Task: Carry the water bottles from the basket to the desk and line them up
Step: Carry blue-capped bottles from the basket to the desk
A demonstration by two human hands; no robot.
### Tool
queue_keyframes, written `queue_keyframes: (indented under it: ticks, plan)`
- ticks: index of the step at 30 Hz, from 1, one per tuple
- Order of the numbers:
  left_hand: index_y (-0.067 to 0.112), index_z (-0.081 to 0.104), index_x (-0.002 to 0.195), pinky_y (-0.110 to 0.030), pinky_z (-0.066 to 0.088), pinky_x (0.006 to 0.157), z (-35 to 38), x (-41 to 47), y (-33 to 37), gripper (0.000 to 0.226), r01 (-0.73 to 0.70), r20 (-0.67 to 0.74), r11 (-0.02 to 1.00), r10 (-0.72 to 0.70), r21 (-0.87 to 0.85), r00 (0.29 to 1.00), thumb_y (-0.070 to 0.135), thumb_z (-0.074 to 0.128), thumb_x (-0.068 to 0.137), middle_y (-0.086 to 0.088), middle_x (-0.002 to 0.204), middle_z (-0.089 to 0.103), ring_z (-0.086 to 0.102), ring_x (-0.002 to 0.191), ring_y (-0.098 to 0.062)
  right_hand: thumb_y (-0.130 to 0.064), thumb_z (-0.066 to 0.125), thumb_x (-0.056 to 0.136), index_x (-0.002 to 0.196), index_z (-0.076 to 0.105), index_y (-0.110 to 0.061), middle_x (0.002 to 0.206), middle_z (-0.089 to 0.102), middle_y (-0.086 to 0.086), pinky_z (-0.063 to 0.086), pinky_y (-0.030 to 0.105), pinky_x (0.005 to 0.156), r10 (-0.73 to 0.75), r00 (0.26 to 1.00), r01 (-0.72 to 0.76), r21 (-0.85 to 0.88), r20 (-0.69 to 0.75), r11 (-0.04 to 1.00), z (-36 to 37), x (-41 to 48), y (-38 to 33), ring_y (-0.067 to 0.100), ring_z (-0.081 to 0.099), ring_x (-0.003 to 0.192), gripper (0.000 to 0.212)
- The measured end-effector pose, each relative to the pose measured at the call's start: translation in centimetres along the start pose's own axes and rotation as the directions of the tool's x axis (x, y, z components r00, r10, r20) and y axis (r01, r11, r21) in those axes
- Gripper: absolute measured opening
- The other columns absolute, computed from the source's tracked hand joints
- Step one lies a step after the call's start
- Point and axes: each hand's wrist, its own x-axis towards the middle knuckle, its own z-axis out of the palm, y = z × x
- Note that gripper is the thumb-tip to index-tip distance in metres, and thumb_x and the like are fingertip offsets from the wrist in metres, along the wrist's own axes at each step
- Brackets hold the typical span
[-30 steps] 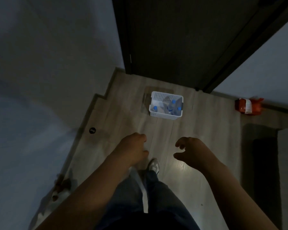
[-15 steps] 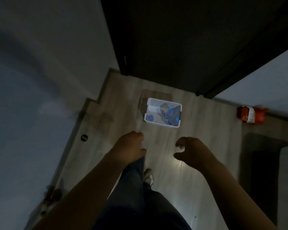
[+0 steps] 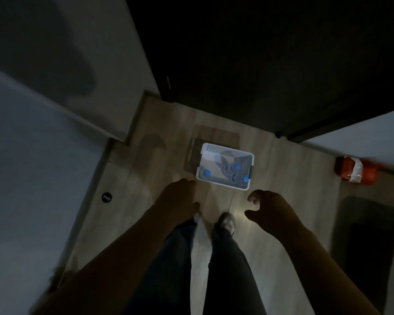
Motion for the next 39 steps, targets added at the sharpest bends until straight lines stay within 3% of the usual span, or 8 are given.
queue_keyframes:
  ticks: [12,18,32,39]
  plan:
    - [0.010,0.046,0.130,-0.036,0.047,0.096,6.9,13.9,-0.9,0.047,0.138,-0.033,0.985,-0.142,-0.106,0.989,0.032,0.058,0.090,-0.010,0.122,0.054,0.055,0.110,-0.023,-0.033,0.068,0.080,0.117,0.056,-0.023,0.117,0.060,0.001,0.051,0.027,0.080,-0.045,0.999,0.047,-0.137,0.018,0.989,1.8,16.8,7.0,0.014,0.059,0.101,0.040]
    - [0.008,0.051,0.126,-0.032,0.049,0.091,13.2,22.2,-2.3,0.046,0.089,-0.153,0.990,-0.106,-0.113,0.982,0.032,0.060,0.089,-0.011,0.117,0.059,0.059,0.104,-0.021,-0.033,0.066,0.082,0.123,0.053,-0.025,0.117,0.059,-0.001,0.046,0.023,0.076,-0.063,0.998,0.062,-0.198,0.000,0.978,6.8,25.0,12.5,0.013,0.059,0.098,0.043]
    - [0.011,0.046,0.130,-0.033,0.046,0.095,25.4,37.4,-3.0,0.046,0.047,-0.083,0.990,-0.058,-0.133,0.995,0.032,0.058,0.090,-0.010,0.125,0.053,0.054,0.112,-0.023,-0.025,0.069,0.084,0.128,0.052,-0.015,0.122,0.059,0.006,0.038,0.019,0.077,-0.075,0.996,0.065,-0.183,-0.049,0.981,17.4,36.4,21.7,0.016,0.061,0.104,0.048]
    - [0.010,0.044,0.130,-0.035,0.045,0.099,27.6,43.4,-2.0,0.045,-0.043,-0.092,0.993,0.033,-0.109,0.995,0.026,0.059,0.091,-0.012,0.129,0.051,0.053,0.117,-0.026,-0.023,0.073,0.080,0.122,0.053,-0.010,0.114,0.062,0.010,0.048,0.024,0.073,-0.107,0.981,0.083,-0.152,-0.159,0.985,20.6,39.3,23.3,0.022,0.065,0.097,0.048]
